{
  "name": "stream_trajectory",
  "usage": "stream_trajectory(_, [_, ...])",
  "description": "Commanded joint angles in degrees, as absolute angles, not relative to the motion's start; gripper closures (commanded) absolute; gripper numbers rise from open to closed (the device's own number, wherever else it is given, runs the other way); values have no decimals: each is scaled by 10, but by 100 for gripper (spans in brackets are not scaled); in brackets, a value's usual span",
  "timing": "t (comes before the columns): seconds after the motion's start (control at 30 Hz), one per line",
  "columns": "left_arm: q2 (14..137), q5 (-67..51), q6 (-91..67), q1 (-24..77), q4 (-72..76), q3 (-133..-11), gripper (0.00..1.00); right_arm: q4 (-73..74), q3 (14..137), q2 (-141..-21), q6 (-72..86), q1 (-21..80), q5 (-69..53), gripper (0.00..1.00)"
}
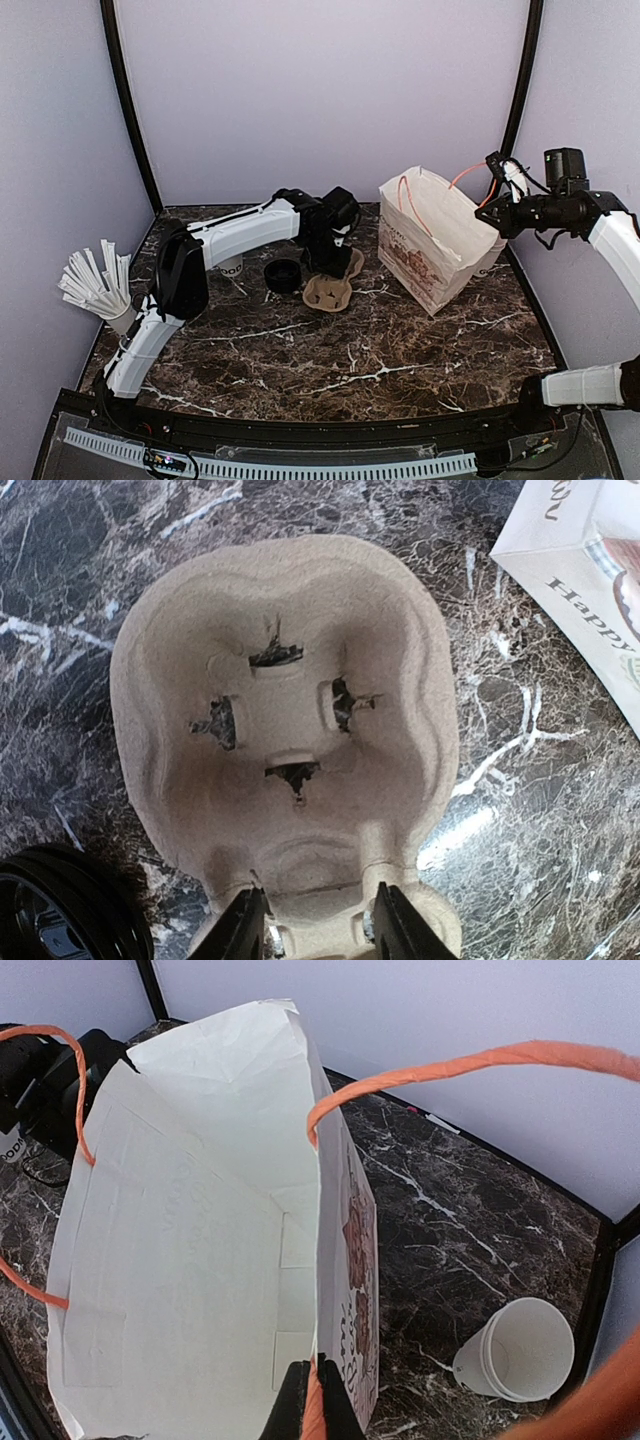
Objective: Pack the takeout coffee
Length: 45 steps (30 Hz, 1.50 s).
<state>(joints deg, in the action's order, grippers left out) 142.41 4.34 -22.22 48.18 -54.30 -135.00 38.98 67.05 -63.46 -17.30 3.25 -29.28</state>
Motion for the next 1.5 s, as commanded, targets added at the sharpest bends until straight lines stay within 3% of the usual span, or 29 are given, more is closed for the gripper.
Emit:
stream_trajectory(0.0, [1404,42,-212,484,-573,-1363,56,366,663,-628,-167,29,-304,100])
stream_trajectory(0.6, [1433,41,-210,482,-557,-1361,55,367,663,-626,-164,25,-315,100])
stream_trajectory(1.47, [1408,60,-198,481,-585,-1362,68,366,658,-624,-173,19,-322,100])
